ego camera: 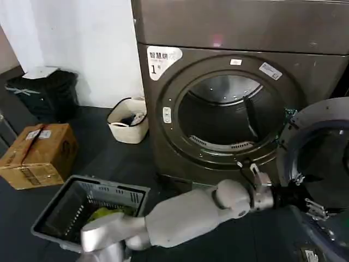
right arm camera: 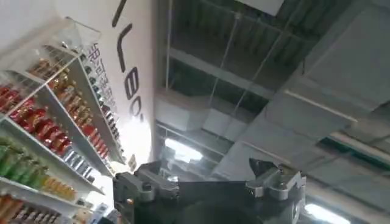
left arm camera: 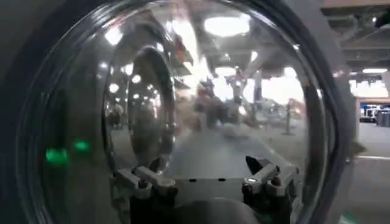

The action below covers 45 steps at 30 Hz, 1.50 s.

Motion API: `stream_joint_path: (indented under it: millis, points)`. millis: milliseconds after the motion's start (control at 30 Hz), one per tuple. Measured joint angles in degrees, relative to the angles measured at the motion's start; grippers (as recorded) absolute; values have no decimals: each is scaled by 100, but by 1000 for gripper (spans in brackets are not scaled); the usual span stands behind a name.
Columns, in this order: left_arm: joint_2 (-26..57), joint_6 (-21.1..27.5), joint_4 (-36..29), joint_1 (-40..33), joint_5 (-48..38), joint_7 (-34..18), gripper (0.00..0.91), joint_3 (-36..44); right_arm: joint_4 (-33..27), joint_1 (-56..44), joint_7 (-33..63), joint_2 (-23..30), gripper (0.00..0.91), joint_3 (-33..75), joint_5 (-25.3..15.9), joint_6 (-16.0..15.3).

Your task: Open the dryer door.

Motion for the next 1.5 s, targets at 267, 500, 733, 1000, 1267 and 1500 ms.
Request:
stream_joint_path:
  millis: [267,500,733,1000,1267,1500]
  points:
    - [-3,-160,446,-63,109,-32,907,-17,-40,-59,-54,-1,907,161,-26,45]
    - [-3,-199,677,-66,145,-33,907,-18,-125,-102,-56,-17,907,357,-188,137]
    - [-3,-234,786,-64,153,-29,907,-18,-126,-109,-86,-17,907,409,-190,140]
    - [-3,-276,708,-61,140,3,907,-17,-154,-107,-134,-30,907,425,-189,138]
    - [-3,-345,421,-74,162,25,907,9,-221,-103,-193,-66,907,415,-203,162]
    - [-3,-394,299,-78,184,20,907,11,-244,-78,-204,-91,907,399,-206,161]
